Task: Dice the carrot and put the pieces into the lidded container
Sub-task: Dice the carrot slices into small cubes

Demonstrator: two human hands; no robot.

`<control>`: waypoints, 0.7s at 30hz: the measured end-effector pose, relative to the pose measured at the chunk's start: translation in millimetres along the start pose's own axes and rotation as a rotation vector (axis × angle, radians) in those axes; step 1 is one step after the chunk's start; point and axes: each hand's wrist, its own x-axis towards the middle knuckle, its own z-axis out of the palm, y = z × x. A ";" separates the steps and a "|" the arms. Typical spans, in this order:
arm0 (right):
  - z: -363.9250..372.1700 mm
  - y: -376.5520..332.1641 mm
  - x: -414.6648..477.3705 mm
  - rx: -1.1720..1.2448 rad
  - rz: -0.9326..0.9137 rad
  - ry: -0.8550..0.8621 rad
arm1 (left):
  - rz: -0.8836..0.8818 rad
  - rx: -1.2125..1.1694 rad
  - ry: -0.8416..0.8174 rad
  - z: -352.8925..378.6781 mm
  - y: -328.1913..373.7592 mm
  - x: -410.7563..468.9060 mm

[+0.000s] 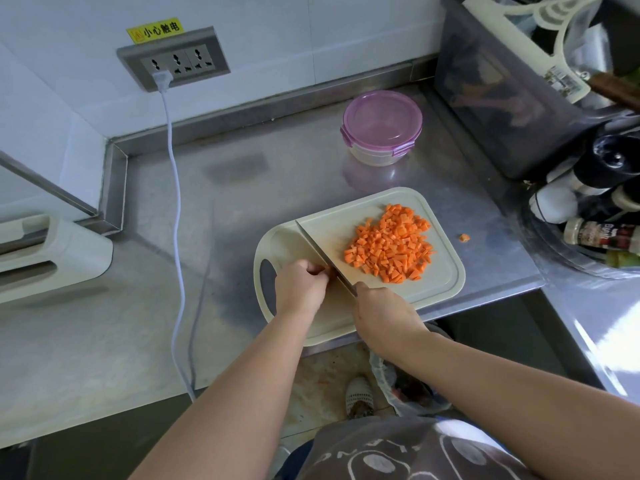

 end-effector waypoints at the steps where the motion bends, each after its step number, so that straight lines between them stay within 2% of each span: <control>1: -0.4 -0.3 0.3 -0.004 0.005 0.006 | 0.001 0.005 0.003 0.0 0.2 -0.2; 10: -15.2 6.1 -1.2 0.194 -0.032 0.085 | 0.024 -0.002 0.026 0.1 2.2 -7.4; 21: -8.7 6.1 -12.7 0.098 -0.074 0.107 | 0.006 -0.035 0.014 1.2 -0.3 -8.2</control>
